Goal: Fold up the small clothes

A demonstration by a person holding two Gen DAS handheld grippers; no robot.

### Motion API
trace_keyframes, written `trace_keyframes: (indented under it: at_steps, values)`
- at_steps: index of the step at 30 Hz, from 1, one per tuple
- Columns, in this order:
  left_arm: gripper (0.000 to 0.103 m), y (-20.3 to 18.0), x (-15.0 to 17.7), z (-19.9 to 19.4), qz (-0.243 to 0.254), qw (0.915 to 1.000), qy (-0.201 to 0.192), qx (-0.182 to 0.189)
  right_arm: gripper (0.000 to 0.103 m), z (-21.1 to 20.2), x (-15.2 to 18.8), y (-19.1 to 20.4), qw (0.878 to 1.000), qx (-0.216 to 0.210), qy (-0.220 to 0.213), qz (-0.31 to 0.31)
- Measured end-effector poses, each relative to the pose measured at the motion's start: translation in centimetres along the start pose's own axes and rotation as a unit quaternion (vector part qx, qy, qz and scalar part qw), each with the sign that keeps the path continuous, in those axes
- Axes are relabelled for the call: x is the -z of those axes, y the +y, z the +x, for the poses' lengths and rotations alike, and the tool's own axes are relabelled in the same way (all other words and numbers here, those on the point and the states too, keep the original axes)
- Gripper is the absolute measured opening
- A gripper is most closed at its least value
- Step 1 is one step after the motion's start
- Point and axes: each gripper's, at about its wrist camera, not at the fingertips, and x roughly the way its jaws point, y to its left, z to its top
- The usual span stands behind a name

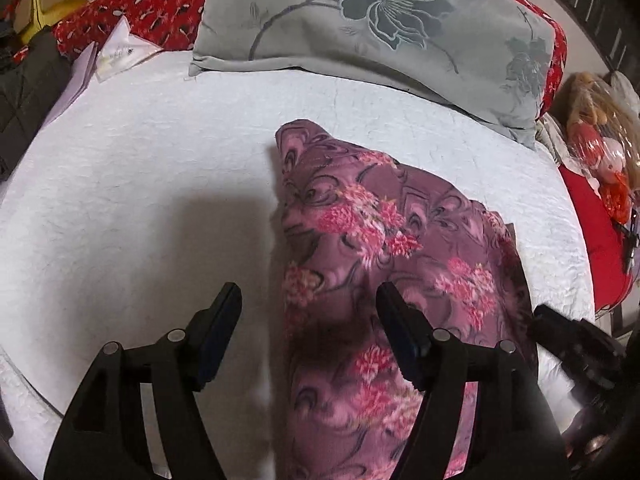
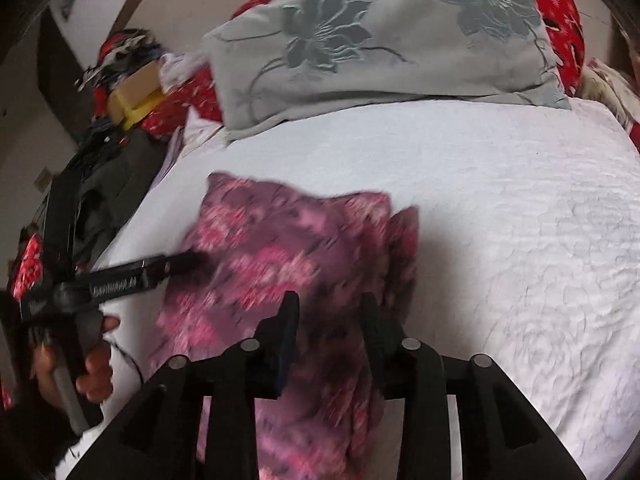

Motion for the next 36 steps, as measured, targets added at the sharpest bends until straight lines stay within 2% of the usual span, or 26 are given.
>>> trace_keyframes:
  at_steps: [3, 5, 7, 10, 13, 15, 17, 20, 23, 25, 29, 30, 31, 32, 33, 36]
  values:
    - [0.070, 0.2, 0.3, -0.4, -0.002, 1.0000, 0.003, -0.005, 0.039, 1.9, 1.2, -0.3, 0.999, 0.030, 0.034, -0.007]
    - [0.070, 0.3, 0.5, -1.0, 0.000, 1.0000, 0.003, -0.009, 0.052, 2.9, 1.9, -1.2, 0.997, 0.054, 0.058, 0.008]
    - [0.070, 0.4, 0.8, -1.8, 0.007, 0.9999, -0.004, -0.012, 0.053, 1.9, 1.7, -1.6, 0.997, 0.052, 0.053, 0.032]
    - [0.070, 0.4, 1.8, -2.7, 0.021, 0.9997, -0.010, -0.007, 0.055, 0.2, 1.5, -0.5, 0.997, 0.060, 0.042, 0.006]
    - [0.071, 0.3, 3.8, -1.7, 0.030, 0.9995, 0.013, 0.004, 0.056, -0.2, 2.3, 0.4, 0.996, 0.065, 0.049, -0.028]
    - [0.074, 0.0, 5.1, 0.3, 0.040, 0.9984, 0.039, -0.005, 0.058, 1.1, 3.1, 0.3, 0.992, 0.082, 0.081, -0.045]
    - [0.080, 0.5, 5.6, 0.9, 0.030, 0.9988, 0.037, -0.007, 0.064, 1.5, 3.2, -0.4, 0.992, 0.082, 0.086, -0.040]
    - [0.079, 1.5, 4.7, -0.3, 0.007, 0.9988, 0.048, 0.007, 0.065, 0.4, 2.2, -0.4, 0.990, 0.101, 0.086, -0.040]
    - [0.079, 2.0, 4.3, -2.0, 0.007, 0.9998, 0.018, 0.003, 0.068, -1.5, 1.2, 0.6, 0.989, 0.108, 0.063, -0.075]
    - [0.079, 2.3, 4.6, -2.3, 0.003, 0.9999, 0.012, 0.003, 0.068, -1.6, 1.3, 0.8, 0.987, 0.110, 0.066, -0.094]
    - [0.082, 2.5, 6.2, 0.4, -0.004, 0.9987, 0.050, 0.004, 0.069, 0.6, 4.3, -0.6, 0.981, 0.127, 0.101, -0.104]
    - [0.085, 2.6, 6.4, 0.6, -0.010, 0.9988, 0.048, 0.005, 0.070, 0.8, 4.8, -0.8, 0.982, 0.126, 0.097, -0.098]
    - [0.089, 2.9, 6.4, 0.6, -0.019, 0.9989, 0.043, 0.002, 0.075, 0.4, 5.4, -1.5, 0.985, 0.124, 0.081, -0.083]
    - [0.089, 2.9, 6.4, 0.4, -0.022, 0.9988, 0.043, 0.002, 0.086, 0.3, 5.5, -2.1, 0.986, 0.134, 0.074, -0.061]
    - [0.089, 3.0, 6.4, 0.1, -0.026, 0.9986, 0.046, 0.004, 0.090, 0.1, 5.5, -2.5, 0.986, 0.139, 0.076, -0.045]
    - [0.089, 2.7, 6.6, -1.1, -0.016, 0.9992, 0.037, -0.008, 0.092, -1.1, 5.6, -2.9, 0.985, 0.153, 0.076, -0.024]
